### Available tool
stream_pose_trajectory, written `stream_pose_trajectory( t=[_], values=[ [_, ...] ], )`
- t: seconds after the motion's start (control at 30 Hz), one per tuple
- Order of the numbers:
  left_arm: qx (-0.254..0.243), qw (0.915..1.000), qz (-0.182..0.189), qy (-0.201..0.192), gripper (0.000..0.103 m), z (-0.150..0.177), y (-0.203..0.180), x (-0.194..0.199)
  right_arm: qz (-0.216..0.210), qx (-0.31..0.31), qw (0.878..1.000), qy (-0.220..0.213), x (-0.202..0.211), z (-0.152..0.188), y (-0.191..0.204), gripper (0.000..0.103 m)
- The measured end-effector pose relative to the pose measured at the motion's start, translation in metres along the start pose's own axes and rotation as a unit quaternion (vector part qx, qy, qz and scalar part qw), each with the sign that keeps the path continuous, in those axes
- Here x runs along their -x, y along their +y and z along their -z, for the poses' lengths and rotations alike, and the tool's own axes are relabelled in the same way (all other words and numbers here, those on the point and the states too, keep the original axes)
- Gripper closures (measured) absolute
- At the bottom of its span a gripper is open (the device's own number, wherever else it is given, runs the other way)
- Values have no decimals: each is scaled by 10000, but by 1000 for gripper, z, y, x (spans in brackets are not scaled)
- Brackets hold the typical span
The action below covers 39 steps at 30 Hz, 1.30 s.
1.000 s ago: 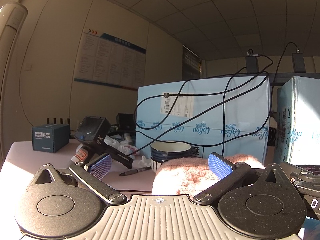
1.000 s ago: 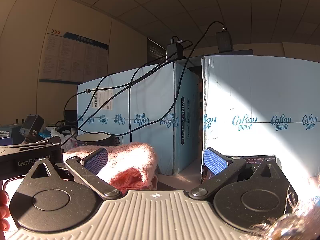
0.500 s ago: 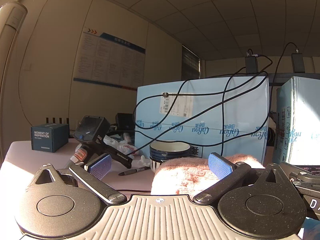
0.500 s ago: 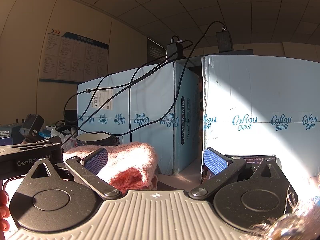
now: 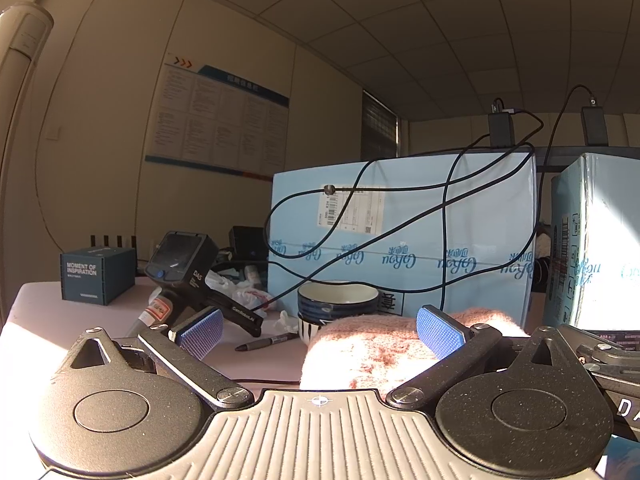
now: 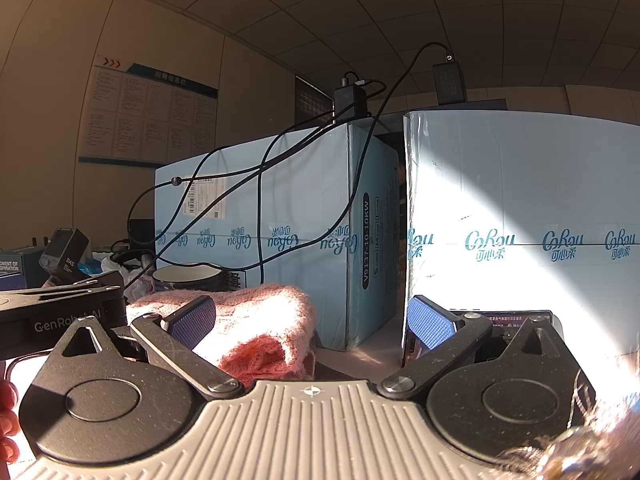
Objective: Fold clothes
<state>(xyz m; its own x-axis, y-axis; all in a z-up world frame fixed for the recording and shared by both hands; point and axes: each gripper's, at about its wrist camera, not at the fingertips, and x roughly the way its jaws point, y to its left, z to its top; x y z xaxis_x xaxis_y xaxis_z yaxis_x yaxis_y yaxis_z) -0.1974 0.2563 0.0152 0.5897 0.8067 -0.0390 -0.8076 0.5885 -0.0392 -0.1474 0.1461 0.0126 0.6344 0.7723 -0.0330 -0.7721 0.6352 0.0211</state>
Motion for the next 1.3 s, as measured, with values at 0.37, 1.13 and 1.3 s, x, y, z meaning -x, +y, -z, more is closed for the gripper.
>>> stream_pose_trajectory(
  t=[0.37, 1.13, 1.3],
  values=[
    [4, 10000, 26, -4, 0, 0, 1, 0, -6, 7, 10000, 2, 0, 0, 0, 0],
    [1, 10000, 70, -16, 0, 0, 0, 0, -5, 12, 10000, 2, 0, 0, 1, 0],
    [3, 10000, 74, -17, 0, 0, 0, 0, -7, 12, 10000, 6, 1, 0, 1, 0]
  ],
)
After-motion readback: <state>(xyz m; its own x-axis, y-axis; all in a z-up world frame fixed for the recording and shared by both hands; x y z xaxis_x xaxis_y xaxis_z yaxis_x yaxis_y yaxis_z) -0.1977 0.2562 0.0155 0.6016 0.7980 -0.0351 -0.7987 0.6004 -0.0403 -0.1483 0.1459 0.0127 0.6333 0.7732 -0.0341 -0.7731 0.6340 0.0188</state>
